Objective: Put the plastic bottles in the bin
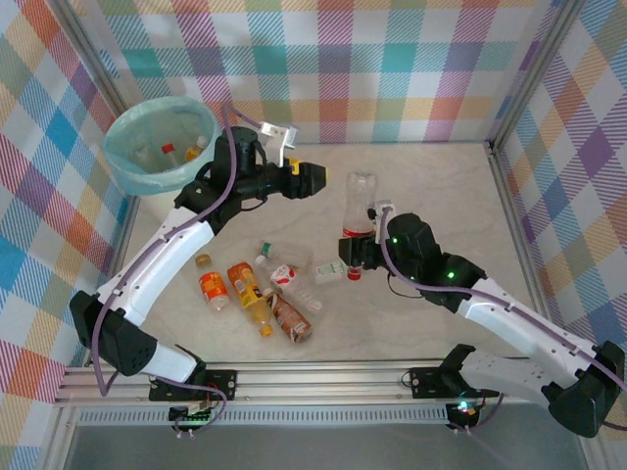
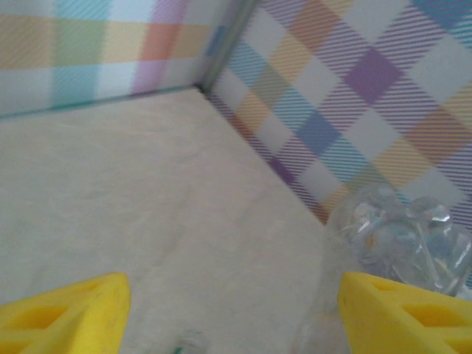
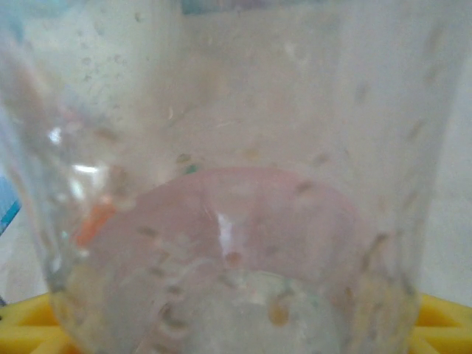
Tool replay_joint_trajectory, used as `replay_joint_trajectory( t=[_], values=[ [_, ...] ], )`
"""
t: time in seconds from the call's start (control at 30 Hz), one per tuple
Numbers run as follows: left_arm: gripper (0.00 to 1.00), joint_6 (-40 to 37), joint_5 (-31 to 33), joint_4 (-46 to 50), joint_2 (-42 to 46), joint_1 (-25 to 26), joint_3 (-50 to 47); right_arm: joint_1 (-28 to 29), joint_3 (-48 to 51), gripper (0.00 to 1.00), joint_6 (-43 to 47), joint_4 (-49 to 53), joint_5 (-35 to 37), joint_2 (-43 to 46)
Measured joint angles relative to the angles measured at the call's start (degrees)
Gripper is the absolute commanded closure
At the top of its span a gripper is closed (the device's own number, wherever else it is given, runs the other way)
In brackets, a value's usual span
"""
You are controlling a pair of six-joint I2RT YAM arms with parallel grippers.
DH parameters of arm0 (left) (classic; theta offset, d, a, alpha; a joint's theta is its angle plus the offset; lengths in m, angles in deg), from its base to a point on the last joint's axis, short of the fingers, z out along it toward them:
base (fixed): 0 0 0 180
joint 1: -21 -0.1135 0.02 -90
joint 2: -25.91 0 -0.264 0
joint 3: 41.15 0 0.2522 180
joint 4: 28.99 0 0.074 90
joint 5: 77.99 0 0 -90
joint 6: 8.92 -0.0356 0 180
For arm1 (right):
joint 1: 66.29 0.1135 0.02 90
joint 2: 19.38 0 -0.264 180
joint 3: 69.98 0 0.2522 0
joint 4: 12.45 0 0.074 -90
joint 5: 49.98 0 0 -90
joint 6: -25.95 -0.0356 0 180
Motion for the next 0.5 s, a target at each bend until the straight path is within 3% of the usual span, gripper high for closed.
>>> replay_joint_trajectory(
  t=[0.17,0.37,0.5],
  values=[
    [0.23,1.97,-5.18,-2.99,0.57,0.37,-0.37,-0.46,-0.92,0.34,7.34,-6.19,-5.51,-2.03],
    [0.08,3.37,-4.83,-7.78,5.03,-0.24,-3.91,-0.79,-1.81,0.36,9.4,-10.97,-10.21,-3.04],
    [0.07,3.65,-4.04,-10.71,8.22,-0.24,-6.23,-0.72,-2.1,0.37,9.88,-13.75,-13.49,-3.23]
  ],
)
